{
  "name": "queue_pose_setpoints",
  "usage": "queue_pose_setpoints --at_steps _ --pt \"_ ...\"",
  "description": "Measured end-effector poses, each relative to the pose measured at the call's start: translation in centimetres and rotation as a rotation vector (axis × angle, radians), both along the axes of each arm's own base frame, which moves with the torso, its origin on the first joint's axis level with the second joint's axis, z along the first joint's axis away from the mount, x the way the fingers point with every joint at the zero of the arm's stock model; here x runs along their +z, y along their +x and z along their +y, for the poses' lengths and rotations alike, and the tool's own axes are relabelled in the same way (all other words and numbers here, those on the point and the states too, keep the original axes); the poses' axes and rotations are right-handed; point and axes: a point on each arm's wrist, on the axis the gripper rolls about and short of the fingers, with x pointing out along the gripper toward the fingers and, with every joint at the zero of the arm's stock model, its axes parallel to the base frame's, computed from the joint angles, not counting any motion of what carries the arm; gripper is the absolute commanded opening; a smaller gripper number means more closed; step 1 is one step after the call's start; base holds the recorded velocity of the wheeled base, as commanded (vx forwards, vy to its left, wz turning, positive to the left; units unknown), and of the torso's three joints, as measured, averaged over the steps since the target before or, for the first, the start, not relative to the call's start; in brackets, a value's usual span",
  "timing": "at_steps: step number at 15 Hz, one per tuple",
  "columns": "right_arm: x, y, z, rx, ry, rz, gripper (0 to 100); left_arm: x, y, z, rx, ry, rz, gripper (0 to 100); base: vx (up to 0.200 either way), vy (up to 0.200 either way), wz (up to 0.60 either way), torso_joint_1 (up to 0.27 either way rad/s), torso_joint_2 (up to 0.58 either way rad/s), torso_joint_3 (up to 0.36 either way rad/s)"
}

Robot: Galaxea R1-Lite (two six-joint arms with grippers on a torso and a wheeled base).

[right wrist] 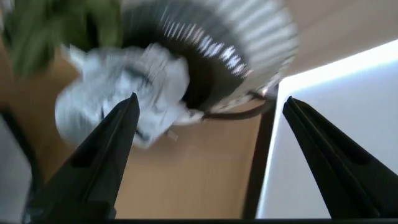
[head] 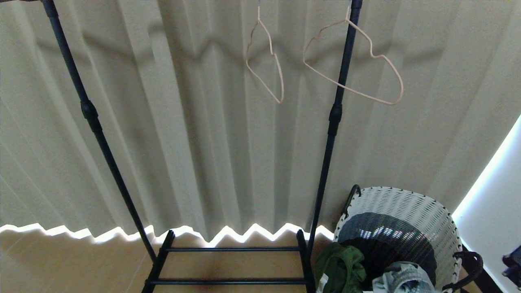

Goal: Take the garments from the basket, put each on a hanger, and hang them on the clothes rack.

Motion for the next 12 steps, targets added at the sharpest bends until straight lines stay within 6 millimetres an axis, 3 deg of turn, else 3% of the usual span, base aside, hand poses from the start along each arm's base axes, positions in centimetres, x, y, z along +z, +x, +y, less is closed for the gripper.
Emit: queue_pose_setpoints --at_steps 6,12 --pt "-4.6 6.0 0.3 0.074 -0.062 0.306 100 0.0 0.0 0.0 0.000 -0.005 0.000 100 0.000 0.000 0.00 0.000 0.00 0.000" --pt "-7.9 10.1 0.6 0.087 -0.069 0.305 100 0.0 0.0 0.0 0.000 -0.016 0.000 100 0.000 0.000 0.00 0.000 0.00 0.000"
